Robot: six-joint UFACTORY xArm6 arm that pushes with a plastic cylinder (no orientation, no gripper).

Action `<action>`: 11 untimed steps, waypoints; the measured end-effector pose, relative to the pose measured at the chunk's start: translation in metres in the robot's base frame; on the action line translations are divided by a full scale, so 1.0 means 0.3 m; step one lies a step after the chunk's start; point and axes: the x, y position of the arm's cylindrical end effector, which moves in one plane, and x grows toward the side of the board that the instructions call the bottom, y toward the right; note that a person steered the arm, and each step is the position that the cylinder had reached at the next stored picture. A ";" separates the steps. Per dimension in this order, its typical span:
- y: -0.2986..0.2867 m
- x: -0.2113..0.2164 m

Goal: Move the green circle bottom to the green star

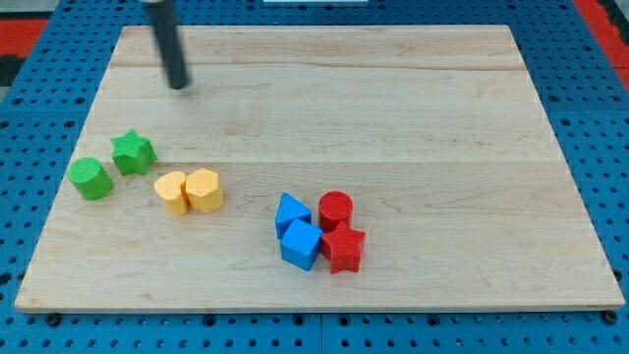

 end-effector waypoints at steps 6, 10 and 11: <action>-0.239 0.399; -0.151 0.580; -0.054 0.573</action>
